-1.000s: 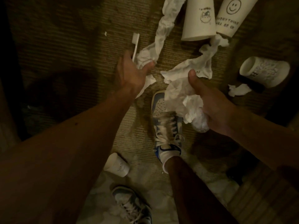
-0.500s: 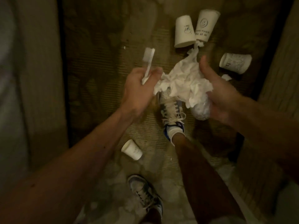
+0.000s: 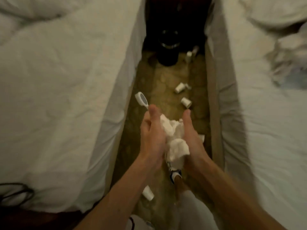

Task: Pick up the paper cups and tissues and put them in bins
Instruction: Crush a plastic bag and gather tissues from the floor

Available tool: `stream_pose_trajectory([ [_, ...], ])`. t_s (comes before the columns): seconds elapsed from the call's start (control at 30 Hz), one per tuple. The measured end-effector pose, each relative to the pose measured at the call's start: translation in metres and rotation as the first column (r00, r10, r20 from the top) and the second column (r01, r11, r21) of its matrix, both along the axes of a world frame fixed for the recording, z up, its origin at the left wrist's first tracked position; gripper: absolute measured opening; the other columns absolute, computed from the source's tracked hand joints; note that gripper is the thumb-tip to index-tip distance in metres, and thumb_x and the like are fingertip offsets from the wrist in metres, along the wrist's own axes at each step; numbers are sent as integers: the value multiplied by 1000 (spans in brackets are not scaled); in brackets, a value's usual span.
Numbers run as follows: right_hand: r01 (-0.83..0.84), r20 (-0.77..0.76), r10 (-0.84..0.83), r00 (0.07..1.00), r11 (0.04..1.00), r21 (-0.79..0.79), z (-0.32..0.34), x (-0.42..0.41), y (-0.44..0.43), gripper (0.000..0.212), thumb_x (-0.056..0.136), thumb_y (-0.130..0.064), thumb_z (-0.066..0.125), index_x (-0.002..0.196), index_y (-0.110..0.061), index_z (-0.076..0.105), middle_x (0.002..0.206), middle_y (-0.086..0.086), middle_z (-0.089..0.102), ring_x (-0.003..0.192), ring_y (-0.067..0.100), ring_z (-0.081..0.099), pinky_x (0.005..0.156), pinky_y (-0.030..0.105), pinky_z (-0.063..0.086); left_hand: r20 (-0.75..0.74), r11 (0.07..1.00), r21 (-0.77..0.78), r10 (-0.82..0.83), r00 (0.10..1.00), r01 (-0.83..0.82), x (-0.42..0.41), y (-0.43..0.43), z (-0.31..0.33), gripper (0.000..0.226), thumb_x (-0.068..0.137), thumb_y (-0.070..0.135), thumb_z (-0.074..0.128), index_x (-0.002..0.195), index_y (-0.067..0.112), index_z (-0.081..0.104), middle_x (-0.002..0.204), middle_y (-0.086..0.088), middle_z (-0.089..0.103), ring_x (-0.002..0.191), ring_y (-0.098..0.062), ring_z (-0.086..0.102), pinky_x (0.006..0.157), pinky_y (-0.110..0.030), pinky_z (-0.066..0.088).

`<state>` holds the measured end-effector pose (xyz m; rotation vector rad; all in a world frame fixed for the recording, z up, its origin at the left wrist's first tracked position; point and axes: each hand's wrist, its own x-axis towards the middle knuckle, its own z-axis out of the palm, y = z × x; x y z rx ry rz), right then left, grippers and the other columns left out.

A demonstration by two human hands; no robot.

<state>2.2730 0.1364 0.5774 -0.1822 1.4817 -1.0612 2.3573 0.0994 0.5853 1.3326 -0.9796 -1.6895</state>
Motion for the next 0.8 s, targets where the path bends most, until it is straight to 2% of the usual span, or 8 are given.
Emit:
stream_pose_trajectory([
  [0.07,16,76,-15,997,1000,-8,40,6,15,96,64,-87,37,121,-15,66,118,13,69,111,32,64,104,50,44,-9,999,-14,-32,999,31,7,11,39,73,73,86,29,113,34,61,93,14,73,86,-4,70,62,-19,55],
  [0.2,-18,-102,10,995,997,-81,103,13,31,79,87,-75,29,117,-12,65,112,10,70,107,32,64,91,45,51,171,970,-209,-89,981,124,11,30,95,29,101,53,31,97,39,56,82,24,65,78,10,62,54,-3,44],
  [0.3,3,-181,-32,983,987,-159,129,9,27,53,94,-64,35,101,-19,63,92,-1,68,85,19,66,64,30,49,296,936,-318,-55,954,152,3,35,114,33,93,58,35,94,36,60,96,8,65,89,-7,65,67,-11,52],
  [0.4,51,-177,-82,981,983,-175,143,-4,7,43,94,-64,35,91,-30,61,82,-13,68,68,2,65,59,25,48,435,906,-384,7,900,178,-13,10,126,26,99,46,39,95,41,64,115,1,59,108,-15,57,90,-28,51],
  [0.47,93,-193,-126,973,981,-170,144,-16,-14,44,93,-63,32,95,-30,60,84,-13,67,68,-1,67,60,19,52,400,928,-306,-78,913,213,-25,-11,137,25,101,42,41,105,39,66,114,8,62,105,-10,60,84,-19,51],
  [0.6,171,-117,-173,978,985,-30,151,-51,-73,69,89,-72,32,117,-16,64,102,16,70,92,26,69,88,44,55,274,927,-146,-297,915,345,-63,-63,146,24,100,49,40,108,45,63,103,19,69,92,5,65,72,-10,52],
  [0.73,209,-90,-209,974,978,-12,156,-91,-141,67,89,-69,38,88,-10,70,64,8,72,53,15,70,50,25,50,193,943,-35,-318,928,330,-99,-124,151,39,101,51,33,129,35,56,117,11,66,105,-5,63,91,-28,55],
  [0.8,123,-93,-123,988,992,-11,162,-105,-179,69,93,-66,34,98,-8,70,73,11,74,63,21,72,52,27,53,142,944,-2,-325,935,329,-110,-154,164,48,100,55,30,141,36,44,128,12,60,113,-6,59,93,-27,51],
])
